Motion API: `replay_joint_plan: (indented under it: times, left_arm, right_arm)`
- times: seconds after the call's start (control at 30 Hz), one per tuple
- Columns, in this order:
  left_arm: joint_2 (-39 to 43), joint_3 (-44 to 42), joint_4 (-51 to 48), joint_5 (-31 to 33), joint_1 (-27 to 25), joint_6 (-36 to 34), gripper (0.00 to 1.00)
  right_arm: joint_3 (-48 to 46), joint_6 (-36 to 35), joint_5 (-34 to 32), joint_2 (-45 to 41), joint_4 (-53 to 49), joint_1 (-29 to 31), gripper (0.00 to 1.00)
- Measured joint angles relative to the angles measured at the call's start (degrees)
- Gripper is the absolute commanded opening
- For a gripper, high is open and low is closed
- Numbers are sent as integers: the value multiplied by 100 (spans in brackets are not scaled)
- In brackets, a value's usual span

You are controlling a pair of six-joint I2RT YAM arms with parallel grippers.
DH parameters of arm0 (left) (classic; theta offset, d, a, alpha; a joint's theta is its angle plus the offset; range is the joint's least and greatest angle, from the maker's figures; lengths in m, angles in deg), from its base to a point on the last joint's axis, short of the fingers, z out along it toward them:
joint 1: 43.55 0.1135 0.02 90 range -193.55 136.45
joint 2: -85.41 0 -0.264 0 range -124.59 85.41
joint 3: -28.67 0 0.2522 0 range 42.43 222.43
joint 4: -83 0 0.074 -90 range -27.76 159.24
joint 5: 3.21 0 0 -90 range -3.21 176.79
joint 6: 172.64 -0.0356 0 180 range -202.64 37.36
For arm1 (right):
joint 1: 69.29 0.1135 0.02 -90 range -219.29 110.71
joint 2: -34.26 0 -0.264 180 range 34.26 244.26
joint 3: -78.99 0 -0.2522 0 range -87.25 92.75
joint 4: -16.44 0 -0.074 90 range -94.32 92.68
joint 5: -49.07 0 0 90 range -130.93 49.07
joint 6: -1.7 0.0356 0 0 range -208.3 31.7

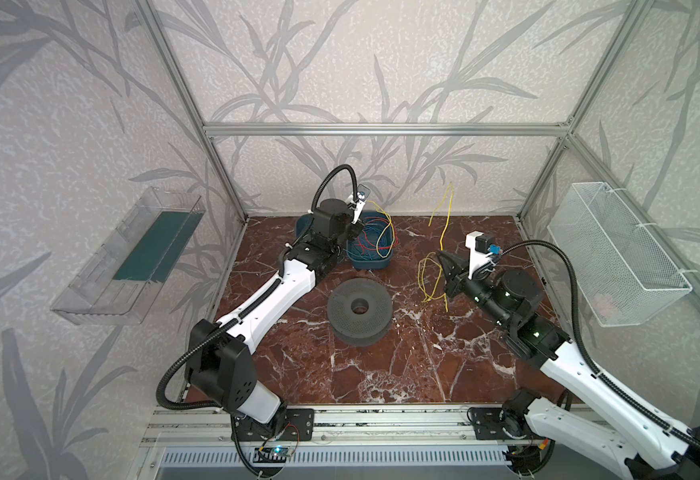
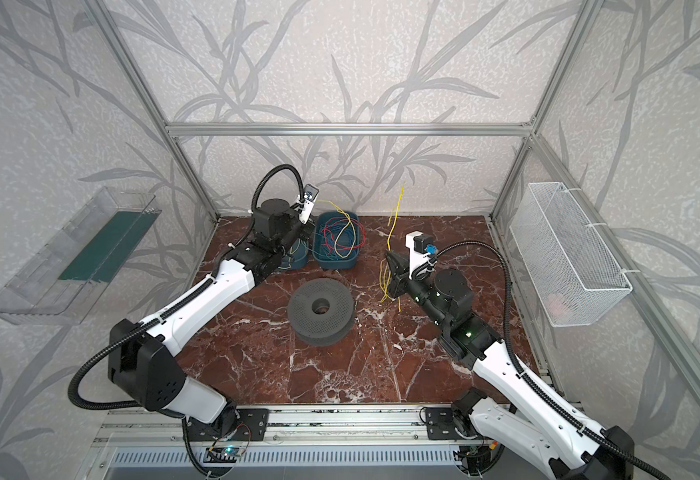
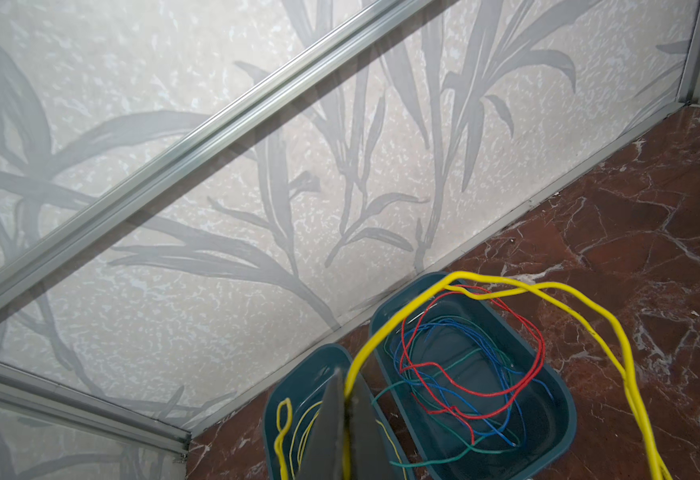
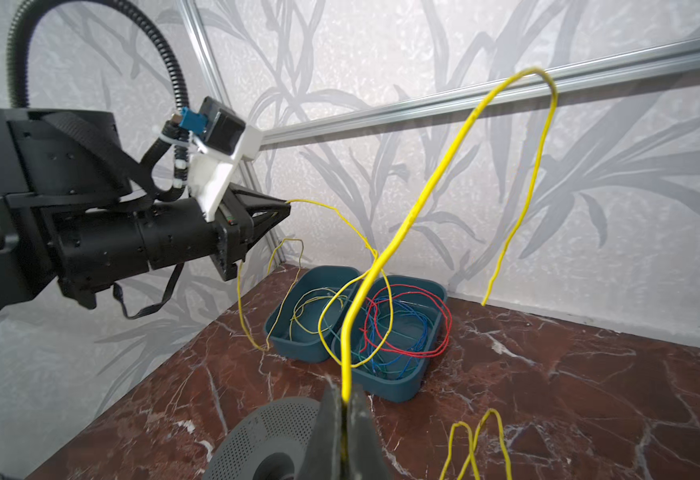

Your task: Wrap the cables

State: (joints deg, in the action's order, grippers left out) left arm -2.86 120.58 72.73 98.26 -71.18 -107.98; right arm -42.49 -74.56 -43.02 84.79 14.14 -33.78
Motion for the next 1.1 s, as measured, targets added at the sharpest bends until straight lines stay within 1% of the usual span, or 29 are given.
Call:
replay_joint_plan:
  times: [0.17,0.27,0.3,0.43,0.6,0.67,0.87,1.0,1.1]
  left_arm:
    - [-70,22,560,-385,186,-299,0]
    - [-258,122,1038,-737,518,-269,0]
    - [-330,127,1231,-872,684,-155,0]
    - [-629,125,1871,-1429,1416,678,0]
    - [-1062,50,2828,-1982,2203,2046,0]
    - [-1169,-114,3178,-2155,2361,2481,0]
    - [-1394,-765,3976,-2527,2599,3694,0]
    - [-1502,-1008,4074,-2608,2747,4148,0]
    - [-1578,-1025,3993,-2612,2857,4332,0]
  right_arm:
    - [-33,20,-201,-173,-125,-22,0]
    - [-162,20,-229,-380,-267,-79,0]
    - [-216,20,-243,-444,-317,-111,0]
    - [-363,42,-234,-568,-466,-306,0]
    - [-380,111,-166,-566,-638,-538,0]
    - [-382,122,-144,-557,-656,-575,0]
    - [-380,138,-74,-422,-658,-636,0]
    - [-382,170,-33,-295,-651,-645,0]
    - [-402,205,9,-245,-625,-660,0]
